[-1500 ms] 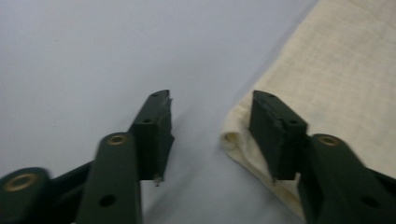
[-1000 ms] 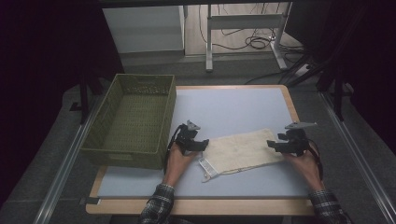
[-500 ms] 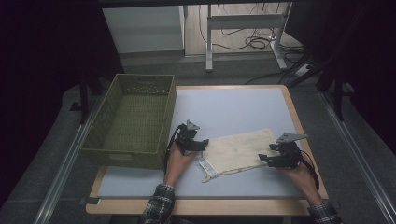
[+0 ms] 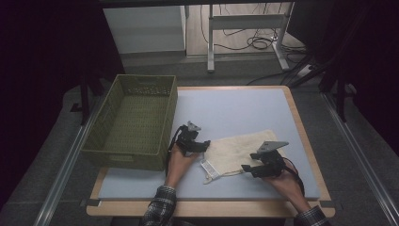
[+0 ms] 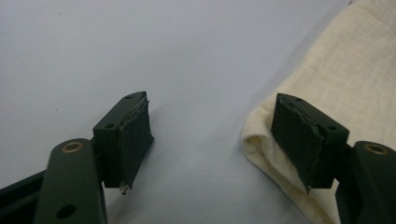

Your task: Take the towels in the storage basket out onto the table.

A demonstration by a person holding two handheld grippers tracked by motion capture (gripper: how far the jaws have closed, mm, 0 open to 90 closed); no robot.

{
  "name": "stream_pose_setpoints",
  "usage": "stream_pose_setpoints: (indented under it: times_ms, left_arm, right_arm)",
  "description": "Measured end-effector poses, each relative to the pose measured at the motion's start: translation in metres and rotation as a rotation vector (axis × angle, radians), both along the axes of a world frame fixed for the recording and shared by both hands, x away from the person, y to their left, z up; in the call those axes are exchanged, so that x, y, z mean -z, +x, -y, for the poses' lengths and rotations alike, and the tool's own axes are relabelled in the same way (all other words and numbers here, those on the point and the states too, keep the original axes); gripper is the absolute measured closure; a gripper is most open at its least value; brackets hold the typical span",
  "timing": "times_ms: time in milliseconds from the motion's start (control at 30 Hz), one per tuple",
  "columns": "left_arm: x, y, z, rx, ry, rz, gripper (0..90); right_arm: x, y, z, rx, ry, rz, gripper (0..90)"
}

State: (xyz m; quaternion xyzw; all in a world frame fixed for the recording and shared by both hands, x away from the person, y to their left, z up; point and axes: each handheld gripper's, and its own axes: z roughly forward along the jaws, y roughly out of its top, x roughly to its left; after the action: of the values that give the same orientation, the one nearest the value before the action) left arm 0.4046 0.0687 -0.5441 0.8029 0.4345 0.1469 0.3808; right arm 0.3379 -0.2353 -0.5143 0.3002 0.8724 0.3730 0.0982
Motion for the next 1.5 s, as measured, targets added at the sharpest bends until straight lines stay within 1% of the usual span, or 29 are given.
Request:
stream_pose_setpoints:
  times_ms: [133, 233, 300, 433, 733, 800, 967, 1000, 1033, 1067, 1100, 1167, 1233, 1300, 1367, 1400, 1433, 1467, 1500]
  left_arm:
    - [0.0, 0.0, 0.0, -0.001, -0.002, -0.001, 28.8]
    - [0.0, 0.0, -0.001, -0.002, -0.006, -0.002, 29.2]
    - [0.0, 0.0, -0.001, -0.002, -0.007, -0.002, 29.3]
    - [0.0, 0.0, -0.001, -0.005, -0.008, -0.003, 29.8]
    - [0.0, 0.0, -0.001, -0.013, -0.01, 0.0, 31.7]
    - [0.0, 0.0, -0.001, -0.014, -0.011, 0.0, 31.9]
    - [0.0, 0.0, -0.001, -0.012, -0.001, 0.005, 32.2]
    - [0.0, 0.0, -0.001, -0.014, 0.003, 0.007, 32.7]
    - [0.0, 0.0, 0.0, -0.017, 0.006, 0.008, 33.2]
    - [0.0, 0.0, 0.0, -0.02, 0.008, 0.009, 33.7]
    - [0.0, 0.0, 0.0, -0.024, 0.008, 0.01, 34.7]
    - [0.0, -0.001, 0.0, -0.026, 0.012, 0.014, 36.5]
    - [0.0, -0.001, 0.0, -0.02, 0.008, 0.02, 40.2]
    - [-0.001, -0.002, 0.0, 0.023, -0.011, 0.021, 51.4]
    - [-0.001, -0.002, -0.001, 0.048, -0.029, 0.012, 61.7]
    - [-0.001, -0.001, -0.002, 0.053, -0.04, 0.006, 64.9]
    - [0.0, -0.001, -0.002, 0.062, -0.052, 0.0, 68.3]
    - [0.0, -0.001, -0.003, 0.077, -0.063, -0.008, 73.7]
    - [0.0, -0.001, -0.003, 0.089, -0.068, -0.013, 77.7]
  right_arm:
    - [0.002, -0.005, -0.02, -0.047, 0.009, -0.01, 45.6]
    - [0.002, -0.008, -0.035, -0.084, 0.018, -0.027, 49.5]
    - [0.003, -0.01, -0.045, -0.101, 0.017, -0.038, 50.2]
    - [0.003, -0.013, -0.063, -0.137, 0.031, -0.059, 51.4]
    - [0.009, -0.019, -0.101, -0.201, 0.032, -0.074, 52.9]
    - [0.011, -0.022, -0.109, -0.211, 0.022, -0.076, 52.9]
    - [0.014, -0.026, -0.12, -0.201, -0.01, -0.034, 53.7]
    - [0.014, -0.028, -0.122, -0.197, -0.031, -0.012, 57.8]
    - [0.015, -0.031, -0.123, -0.194, -0.058, 0.023, 60.9]
    - [0.015, -0.033, -0.125, -0.193, -0.08, 0.057, 62.0]
    - [0.015, -0.035, -0.126, -0.187, -0.088, 0.065, 63.5]
    - [0.015, -0.035, -0.126, -0.185, -0.092, 0.058, 68.3]
    - [0.014, -0.033, -0.126, -0.178, -0.095, 0.055, 76.2]
    - [0.014, -0.031, -0.126, -0.174, -0.102, 0.054, 81.7]
    - [0.013, -0.03, -0.127, -0.175, -0.104, 0.045, 83.6]
    - [0.013, -0.029, -0.126, -0.173, -0.1, 0.041, 84.1]
    - [0.013, -0.028, -0.125, -0.171, -0.09, 0.033, 84.6]
    - [0.014, -0.027, -0.124, -0.167, -0.078, 0.021, 84.9]
    - [0.014, -0.025, -0.123, -0.165, -0.065, 0.01, 85.1]
